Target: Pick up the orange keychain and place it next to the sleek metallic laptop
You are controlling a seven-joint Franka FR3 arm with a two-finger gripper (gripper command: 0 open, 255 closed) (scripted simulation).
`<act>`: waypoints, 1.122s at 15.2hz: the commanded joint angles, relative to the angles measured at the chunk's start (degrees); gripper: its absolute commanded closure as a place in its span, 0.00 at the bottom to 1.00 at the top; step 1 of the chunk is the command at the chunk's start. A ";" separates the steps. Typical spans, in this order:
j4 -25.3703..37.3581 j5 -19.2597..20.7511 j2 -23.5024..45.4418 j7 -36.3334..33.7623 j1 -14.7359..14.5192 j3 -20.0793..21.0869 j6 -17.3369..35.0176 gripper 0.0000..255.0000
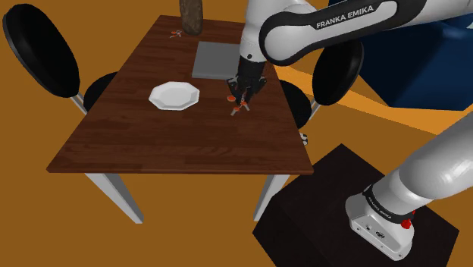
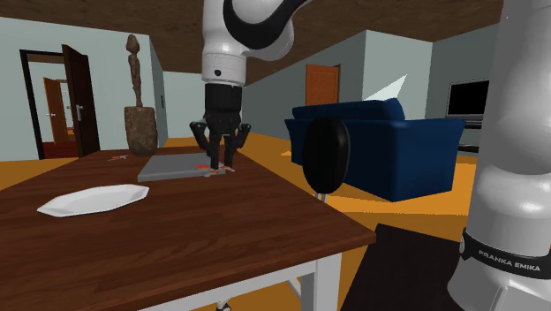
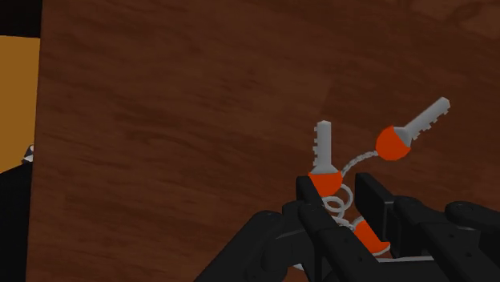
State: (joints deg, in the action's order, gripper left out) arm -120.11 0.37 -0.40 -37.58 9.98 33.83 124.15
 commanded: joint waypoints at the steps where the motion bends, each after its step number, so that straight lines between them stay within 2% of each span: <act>1: 4.64 3.06 4.65 -0.58 0.46 -0.39 -0.81 1.00; 5: 15.30 8.36 13.84 -1.57 -0.26 -1.67 -3.78 1.00; 9: 27.74 12.61 23.17 -1.57 -2.26 -3.42 -7.99 1.00; 14: 48.00 16.67 36.31 0.07 -6.49 -5.99 -15.63 1.00; 17: 46.19 16.87 36.63 -0.16 -6.33 -6.22 -13.54 1.00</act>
State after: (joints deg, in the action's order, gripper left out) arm -73.93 17.07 35.79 -37.73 3.70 27.73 110.17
